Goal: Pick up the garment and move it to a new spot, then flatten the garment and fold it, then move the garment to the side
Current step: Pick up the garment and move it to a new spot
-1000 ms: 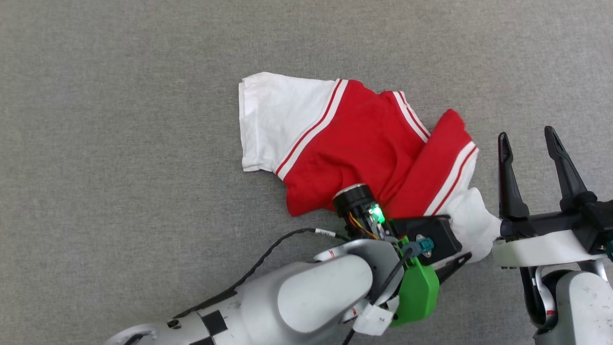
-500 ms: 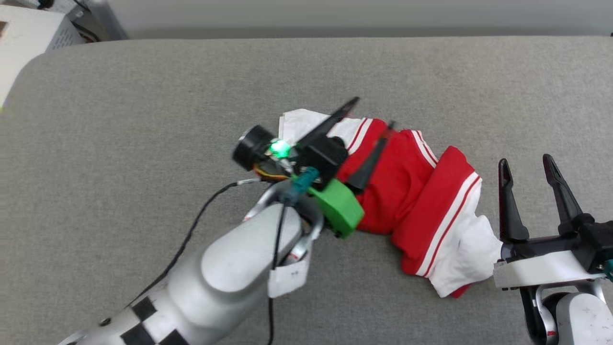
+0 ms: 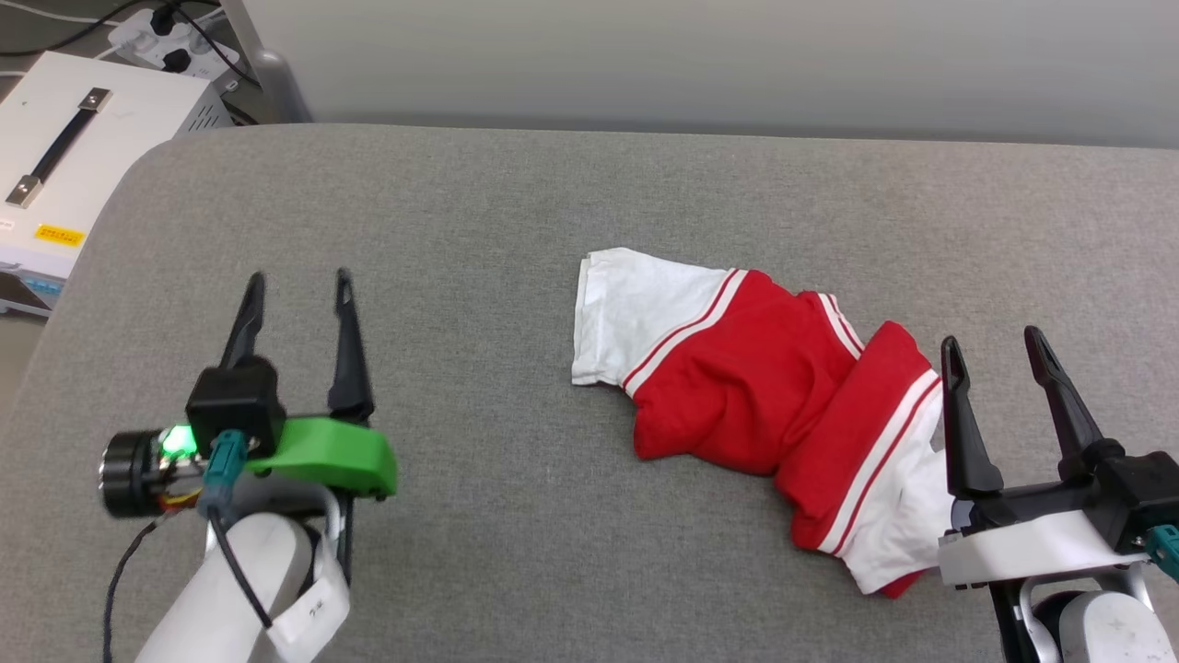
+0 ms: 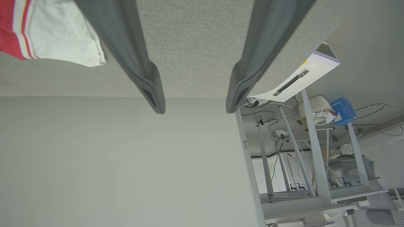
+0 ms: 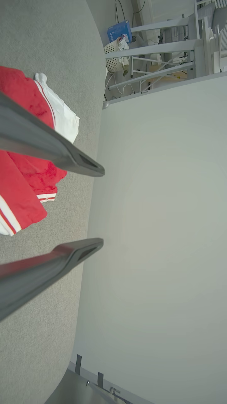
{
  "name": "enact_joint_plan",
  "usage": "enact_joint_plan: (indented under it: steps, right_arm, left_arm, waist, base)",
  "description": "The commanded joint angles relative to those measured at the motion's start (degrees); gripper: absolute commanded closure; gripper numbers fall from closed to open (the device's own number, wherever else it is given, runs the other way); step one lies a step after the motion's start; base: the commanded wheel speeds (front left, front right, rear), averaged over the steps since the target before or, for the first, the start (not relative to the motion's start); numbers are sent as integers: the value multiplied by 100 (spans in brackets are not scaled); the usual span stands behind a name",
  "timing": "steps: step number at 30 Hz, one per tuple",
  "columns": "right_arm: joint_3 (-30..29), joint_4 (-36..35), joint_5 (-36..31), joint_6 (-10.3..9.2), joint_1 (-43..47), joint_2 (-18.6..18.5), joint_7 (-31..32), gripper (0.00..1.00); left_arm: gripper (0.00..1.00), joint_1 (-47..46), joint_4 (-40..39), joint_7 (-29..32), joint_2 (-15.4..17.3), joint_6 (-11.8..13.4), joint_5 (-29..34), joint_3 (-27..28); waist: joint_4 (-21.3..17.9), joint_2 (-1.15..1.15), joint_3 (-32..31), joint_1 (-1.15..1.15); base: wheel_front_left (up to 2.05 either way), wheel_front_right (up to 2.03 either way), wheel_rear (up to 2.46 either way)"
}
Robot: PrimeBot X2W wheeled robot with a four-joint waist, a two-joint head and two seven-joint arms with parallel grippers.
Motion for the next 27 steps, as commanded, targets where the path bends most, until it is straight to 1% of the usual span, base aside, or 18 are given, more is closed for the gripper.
enact_joint_plan:
  steps: [1,2,6,8,11,14,19,27]
  right_arm:
    - [31,-9,73,21,97,-3,-28,0]
    - [48,2,91,21,114,-3,-28,0]
    - [125,71,213,21,196,-3,-28,0]
    - [146,129,321,21,249,-3,-28,0]
    - [156,234,474,21,352,-3,-28,0]
    - [149,308,568,21,441,-3,-28,0]
    - [136,473,665,21,617,-3,-28,0]
    - [124,608,651,21,780,-3,-28,0]
  left_arm:
    - [0,321,-73,-32,18,36,193,194]
    - [0,475,-124,-32,-4,40,271,343]
    - [0,1106,-349,-32,-249,-145,521,856]
    - [0,1333,-411,-32,-389,-327,621,1086]
    - [0,1735,-596,-32,-687,-484,887,1158]
    - [0,1973,-629,-32,-858,-649,1037,1214]
    - [0,2173,-470,-32,-1036,-951,1252,1314]
    - [0,2269,-223,-32,-1273,-1274,1466,1574]
  waist:
    - [12,0,-58,0]
    - [9,0,-75,0]
    - [-9,0,-161,0]
    - [-17,0,-210,0]
    - [-25,0,-311,0]
    - [-34,0,-370,0]
    - [-31,0,-445,0]
    - [-36,0,-470,0]
  base:
    - [0,0,0]
    - [0,0,0]
    - [0,0,0]
    - [0,0,0]
    - [0,0,0]
    - [0,0,0]
    - [0,0,0]
    - [0,0,0]
